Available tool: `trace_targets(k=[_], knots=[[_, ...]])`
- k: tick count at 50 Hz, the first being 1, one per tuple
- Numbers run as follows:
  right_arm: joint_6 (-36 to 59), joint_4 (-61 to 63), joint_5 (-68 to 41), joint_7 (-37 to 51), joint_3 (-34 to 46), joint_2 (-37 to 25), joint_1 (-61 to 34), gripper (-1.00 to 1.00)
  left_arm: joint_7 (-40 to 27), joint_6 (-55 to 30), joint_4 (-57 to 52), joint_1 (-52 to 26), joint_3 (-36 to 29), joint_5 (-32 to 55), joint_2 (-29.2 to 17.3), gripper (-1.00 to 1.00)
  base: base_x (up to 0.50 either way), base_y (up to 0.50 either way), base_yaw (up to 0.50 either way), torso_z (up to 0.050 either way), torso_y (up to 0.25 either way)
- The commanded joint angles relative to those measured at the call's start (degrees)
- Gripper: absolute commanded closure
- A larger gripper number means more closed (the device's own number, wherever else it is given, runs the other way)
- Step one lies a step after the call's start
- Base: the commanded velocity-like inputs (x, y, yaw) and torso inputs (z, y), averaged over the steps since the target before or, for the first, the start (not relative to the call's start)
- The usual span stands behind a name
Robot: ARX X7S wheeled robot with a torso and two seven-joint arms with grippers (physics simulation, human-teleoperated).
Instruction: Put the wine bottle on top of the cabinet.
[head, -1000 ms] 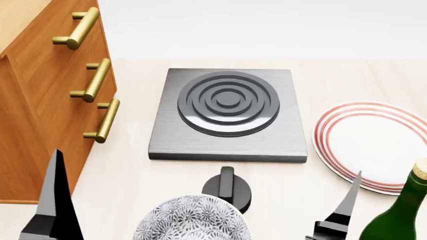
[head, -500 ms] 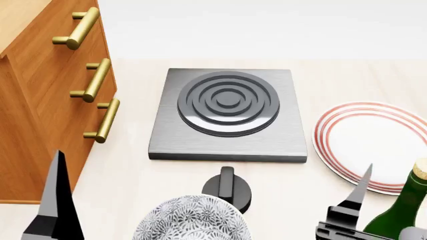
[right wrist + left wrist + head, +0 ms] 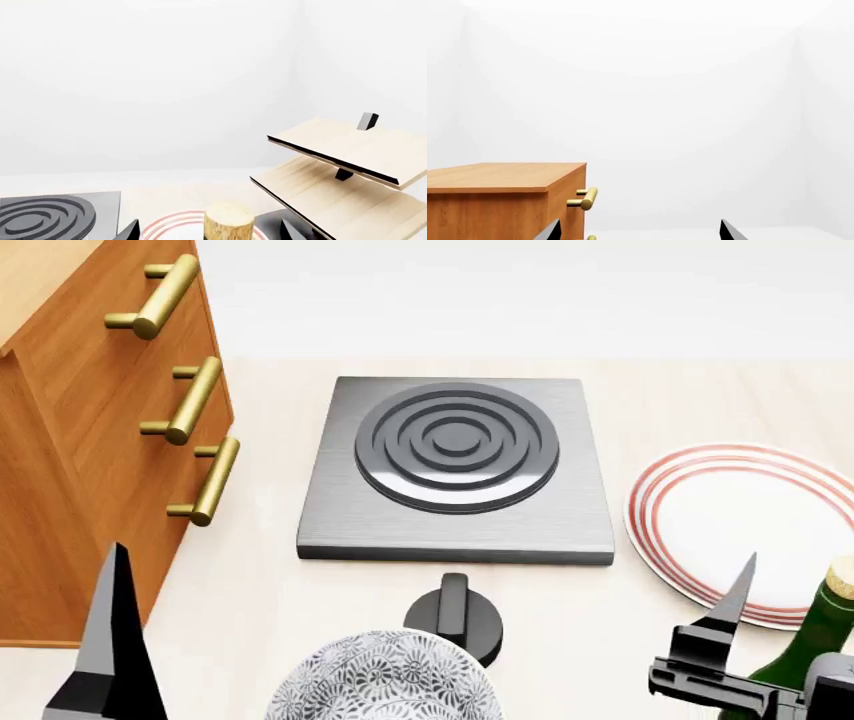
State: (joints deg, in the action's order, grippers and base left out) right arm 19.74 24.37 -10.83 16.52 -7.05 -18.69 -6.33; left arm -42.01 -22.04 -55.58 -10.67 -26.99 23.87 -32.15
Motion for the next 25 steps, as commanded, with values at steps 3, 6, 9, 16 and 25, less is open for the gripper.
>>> trace_targets(k=[3,6,9,16,25], knots=[[-0.8,-3.5,-0.9,-0.2,-1.0,-0.3,-1.1,-1.00,-0.4,0.0,-0.1,-0.1,0.0,0.4,-0.3,-1.00,0.00,0.00,0.00,0.000,0.000],[0.0,-3.2,-1.1,0.0,-1.0,-0.4,-1.3,-1.00,-0.2,0.3,0.3,-0.1,-0.2,0.2,-0.2,-1.00,0.00,0.00,0.00,0.000,0.000],[-0.8,-4.4,-1.1,-0.2,-1.0,-0.4,-1.5,-1.00,-0.4,0.2,0.1,-0.1,-0.4,0.2,-0.2,-1.00,0.00,0.00,0.00,0.000,0.000],[0.3,-3.6,-0.3,0.6,-0.4,-0.7,-1.8,1.00,-0.5,0.5,0.3,-0.1,-0.2,0.4,-0.4,-1.00,0.00,0.00,0.00,0.000,0.000],[-0.5,-3.8,-0.7,0.2,0.0,-0.5,-1.4,1.00,-0.7,0.5,0.3,-0.2,-0.3,0.4,-0.6,-1.00,0.00,0.00,0.00,0.000,0.000]])
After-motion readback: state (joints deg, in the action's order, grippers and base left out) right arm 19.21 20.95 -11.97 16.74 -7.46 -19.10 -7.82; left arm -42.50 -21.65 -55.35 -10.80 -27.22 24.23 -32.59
